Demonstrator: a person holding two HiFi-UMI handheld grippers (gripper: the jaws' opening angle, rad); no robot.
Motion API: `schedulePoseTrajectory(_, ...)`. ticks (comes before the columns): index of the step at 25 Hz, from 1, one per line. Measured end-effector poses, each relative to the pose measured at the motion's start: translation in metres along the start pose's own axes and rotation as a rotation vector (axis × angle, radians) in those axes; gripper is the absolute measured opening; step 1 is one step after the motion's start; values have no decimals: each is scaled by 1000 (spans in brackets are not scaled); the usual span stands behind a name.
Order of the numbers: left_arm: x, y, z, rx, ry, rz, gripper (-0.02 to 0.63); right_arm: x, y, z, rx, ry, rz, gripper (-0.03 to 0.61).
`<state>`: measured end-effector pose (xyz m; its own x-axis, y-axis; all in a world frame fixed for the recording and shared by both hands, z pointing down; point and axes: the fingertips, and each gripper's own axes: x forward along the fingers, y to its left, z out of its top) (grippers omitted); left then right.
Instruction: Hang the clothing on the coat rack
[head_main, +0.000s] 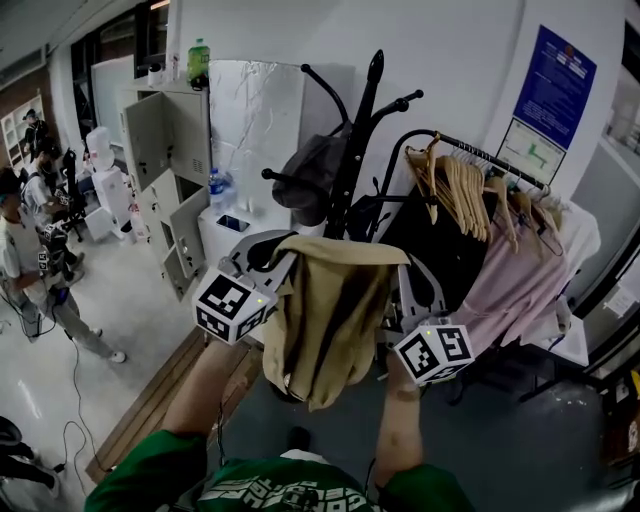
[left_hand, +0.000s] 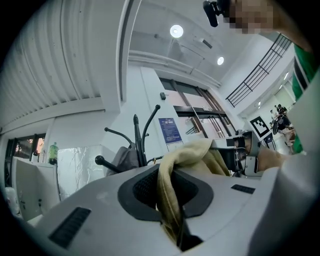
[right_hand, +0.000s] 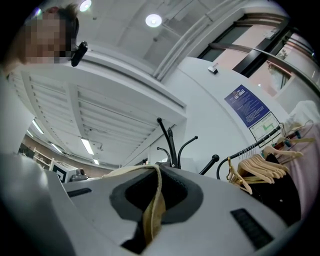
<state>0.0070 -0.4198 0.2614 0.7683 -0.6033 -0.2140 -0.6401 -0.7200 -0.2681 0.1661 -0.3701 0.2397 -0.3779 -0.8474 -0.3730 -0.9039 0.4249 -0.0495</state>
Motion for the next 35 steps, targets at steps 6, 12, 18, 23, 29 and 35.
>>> schedulePoseTrajectory(6,26,25,-2,5,3,17,25,31,-18,0,0,10,3,15)
schedulePoseTrajectory(12,49,38,-16,-7,22,9,25,50,-38,-11,10,26,-12,15)
schedulePoseTrajectory(18,67,51,-31,-19,39,8,25,67,-54,-21,8,40,-23,15)
schedulePoseTrajectory(23,81,61,-44,-28,51,13,25,80,-66,-31,12,50,-28,15)
schedulePoseTrajectory(29,91,73,-60,-39,73,23,25,94,-75,-43,21,64,-27,17)
schedulePoseTrajectory(35,105,80,-80,-59,98,30,25,105,-89,-59,39,87,-32,15)
